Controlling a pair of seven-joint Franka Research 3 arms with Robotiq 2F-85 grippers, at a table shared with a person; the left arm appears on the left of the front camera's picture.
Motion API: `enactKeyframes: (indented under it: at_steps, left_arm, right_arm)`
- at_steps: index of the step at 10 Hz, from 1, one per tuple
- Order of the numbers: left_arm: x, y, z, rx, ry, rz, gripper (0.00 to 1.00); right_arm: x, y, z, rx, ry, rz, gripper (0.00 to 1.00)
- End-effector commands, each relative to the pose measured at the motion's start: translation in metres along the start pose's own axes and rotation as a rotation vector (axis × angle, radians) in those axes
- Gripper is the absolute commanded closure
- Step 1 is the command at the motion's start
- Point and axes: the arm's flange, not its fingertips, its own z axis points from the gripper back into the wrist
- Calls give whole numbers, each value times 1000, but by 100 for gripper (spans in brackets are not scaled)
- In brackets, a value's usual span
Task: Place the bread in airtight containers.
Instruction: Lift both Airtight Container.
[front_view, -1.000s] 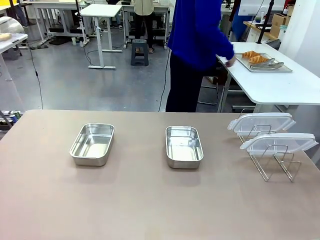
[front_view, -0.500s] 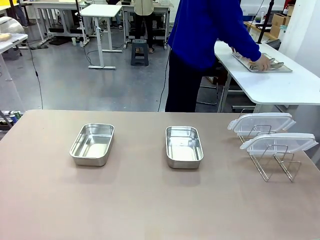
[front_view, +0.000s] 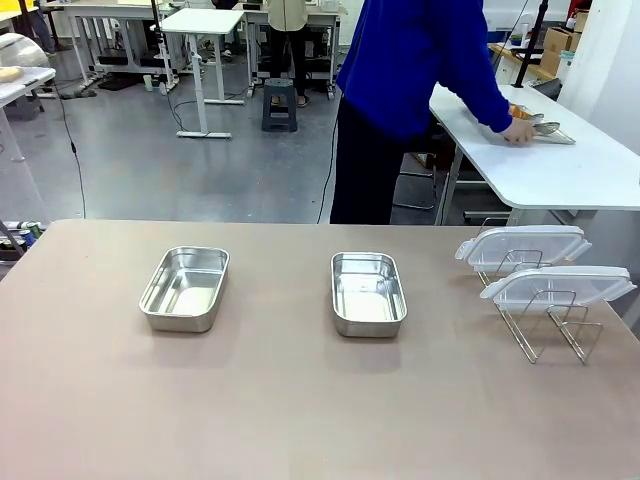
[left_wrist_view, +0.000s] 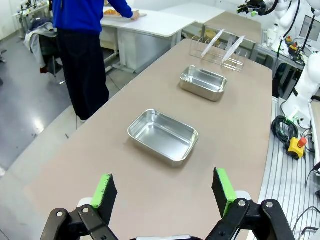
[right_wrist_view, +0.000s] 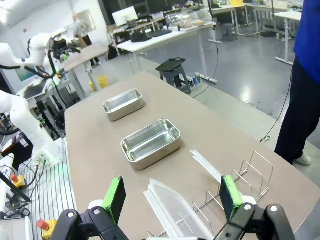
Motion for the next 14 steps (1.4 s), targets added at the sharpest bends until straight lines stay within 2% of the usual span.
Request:
enactKeyframes:
  at_steps: [1,14]
  left_arm:
    - [1,4,1,-5,-27,-22,0]
    - [1,4,1,-5,-27,-22,0]
  right_arm:
    - [1,-2,-1,4,-31,32,0]
    - [1,-2,-1,4,-31,32,0]
